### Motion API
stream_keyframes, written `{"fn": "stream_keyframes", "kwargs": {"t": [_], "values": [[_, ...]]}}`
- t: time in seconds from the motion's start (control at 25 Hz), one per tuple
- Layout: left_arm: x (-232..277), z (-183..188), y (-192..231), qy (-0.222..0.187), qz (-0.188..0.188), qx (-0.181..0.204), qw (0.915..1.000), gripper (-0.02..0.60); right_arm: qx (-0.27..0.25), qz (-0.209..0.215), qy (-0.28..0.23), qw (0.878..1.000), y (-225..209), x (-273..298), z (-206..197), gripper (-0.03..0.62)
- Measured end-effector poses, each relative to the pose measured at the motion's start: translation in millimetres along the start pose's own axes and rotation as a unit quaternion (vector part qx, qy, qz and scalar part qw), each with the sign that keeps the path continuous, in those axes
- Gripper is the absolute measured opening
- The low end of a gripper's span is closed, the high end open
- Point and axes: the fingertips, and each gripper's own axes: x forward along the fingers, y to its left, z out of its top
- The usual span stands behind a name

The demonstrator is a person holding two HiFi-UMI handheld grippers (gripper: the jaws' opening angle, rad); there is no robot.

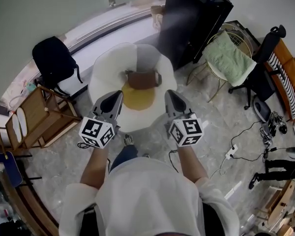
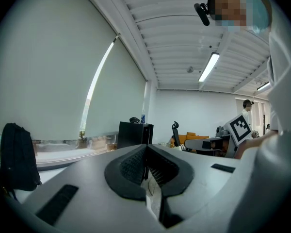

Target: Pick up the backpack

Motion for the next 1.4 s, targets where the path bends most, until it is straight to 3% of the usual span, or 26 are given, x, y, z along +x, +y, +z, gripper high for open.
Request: {"fn": "stream_keyframes", "kwargs": {"t": [0.56, 0.92, 1.4], "values": [[41.5, 10.2, 85.7, 0.003, -0.037, 0.002, 0.9993, 0.031, -0.004, -0.034, -0.008, 0.999, 7.5, 86.1, 11.1, 0.031], [68.3, 1.6, 108.5, 0.016, -0.058, -0.006, 0.9982, 0.031, 0.001, -0.049, -0.003, 0.999, -1.8, 115.7, 5.5, 0.031], [132.1, 5.8, 115.2, 0.007, -0.009, -0.007, 0.9999, 0.031, -0.001, -0.008, 0.010, 1.000, -65.6, 162.1, 11.7, 0.031]]}}
